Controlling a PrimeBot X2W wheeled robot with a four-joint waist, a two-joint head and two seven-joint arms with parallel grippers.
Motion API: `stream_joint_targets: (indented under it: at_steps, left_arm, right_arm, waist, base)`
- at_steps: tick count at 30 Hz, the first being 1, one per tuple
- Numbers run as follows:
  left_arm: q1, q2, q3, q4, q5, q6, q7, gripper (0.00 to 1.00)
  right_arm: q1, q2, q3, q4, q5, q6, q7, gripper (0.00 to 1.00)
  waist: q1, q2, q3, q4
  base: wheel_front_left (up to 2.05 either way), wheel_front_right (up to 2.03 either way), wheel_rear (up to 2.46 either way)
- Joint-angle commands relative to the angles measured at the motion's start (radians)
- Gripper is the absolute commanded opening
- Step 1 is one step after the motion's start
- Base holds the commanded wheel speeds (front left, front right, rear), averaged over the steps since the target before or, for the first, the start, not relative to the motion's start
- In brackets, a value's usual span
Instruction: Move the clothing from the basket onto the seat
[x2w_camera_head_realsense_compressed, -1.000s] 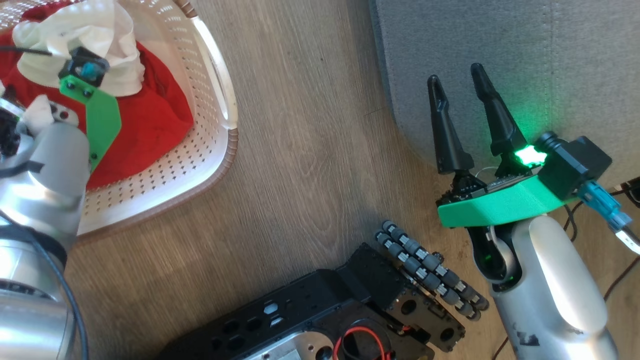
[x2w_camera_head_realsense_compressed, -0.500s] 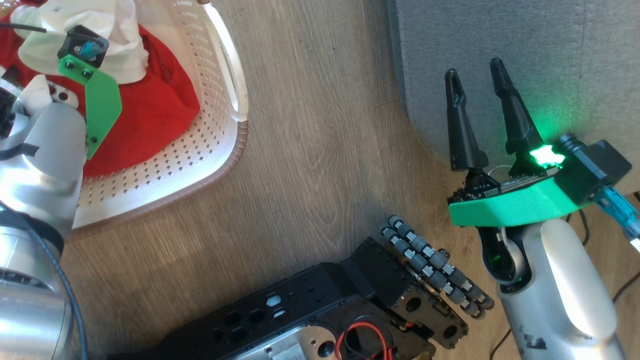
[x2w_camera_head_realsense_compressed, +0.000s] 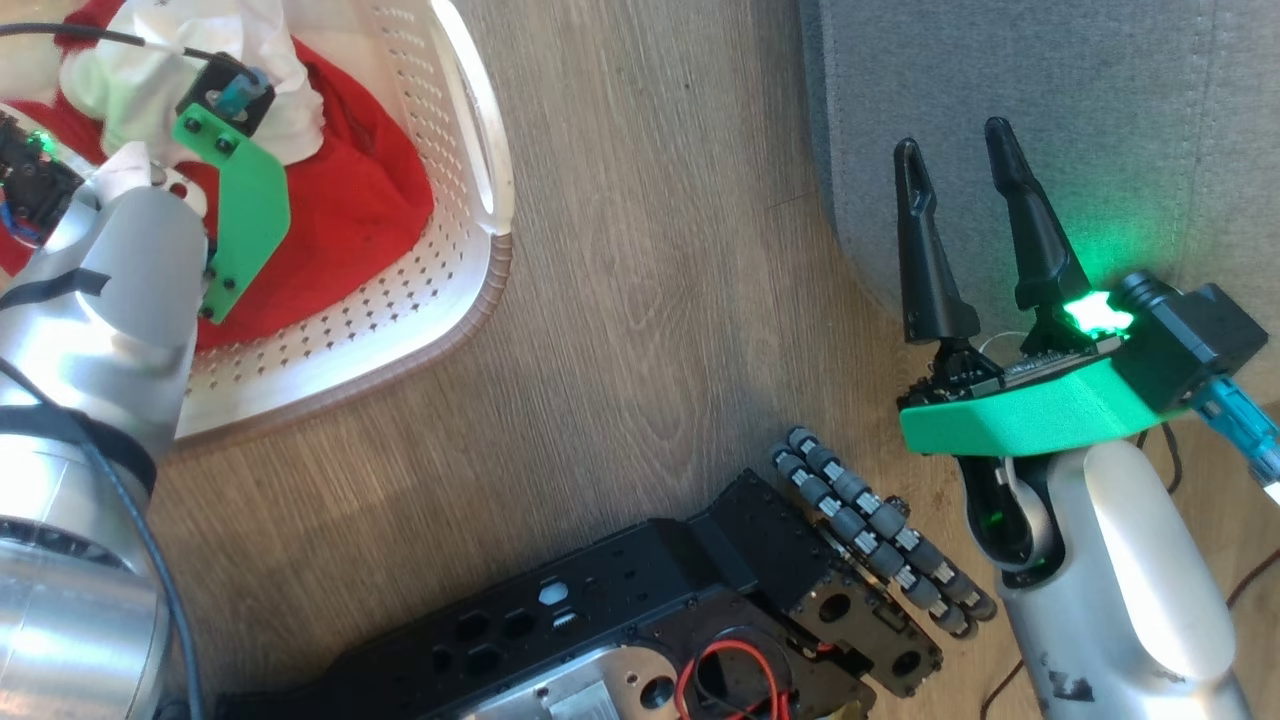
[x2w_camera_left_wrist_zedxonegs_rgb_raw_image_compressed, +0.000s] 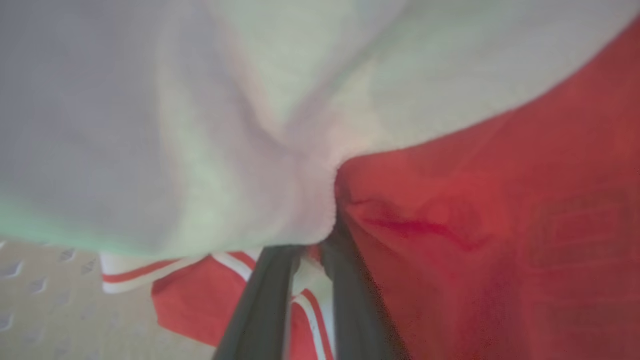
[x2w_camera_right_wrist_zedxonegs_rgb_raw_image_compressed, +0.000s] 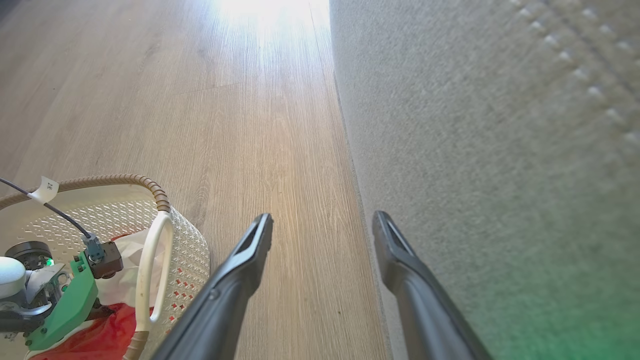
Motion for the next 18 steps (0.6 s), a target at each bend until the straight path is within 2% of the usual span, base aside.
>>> stream_joint_targets:
  at_steps: [1, 10, 18]
  left_arm:
    - [0.041, 0.005, 0.005, 0.000, -0.011, -0.014, 0.009, 0.00]
    - [0.040, 0.011, 0.004, 0.000, -0.031, 0.006, -0.027, 0.00]
    - [0.044, 0.026, 0.007, 0.000, -0.051, 0.048, -0.107, 0.00]
  right_arm:
    - [0.037, 0.009, 0.026, 0.023, 0.008, 0.010, 0.011, 1.00]
    - [0.019, 0.009, 0.029, 0.025, 0.005, 0.010, 0.011, 1.00]
    - [-0.023, 0.009, 0.045, 0.028, 0.007, 0.010, 0.011, 1.00]
  waist:
    - [0.0000, -0.0001, 0.000, 0.002]
    - [0.0000, -0.0001, -0.008, -0.002]
    - [0.0000, -0.0001, -0.055, -0.025]
  base:
    - [0.00, 0.00, 0.00]
    - [0.00, 0.00, 0.00]
    - [0.00, 0.00, 0.00]
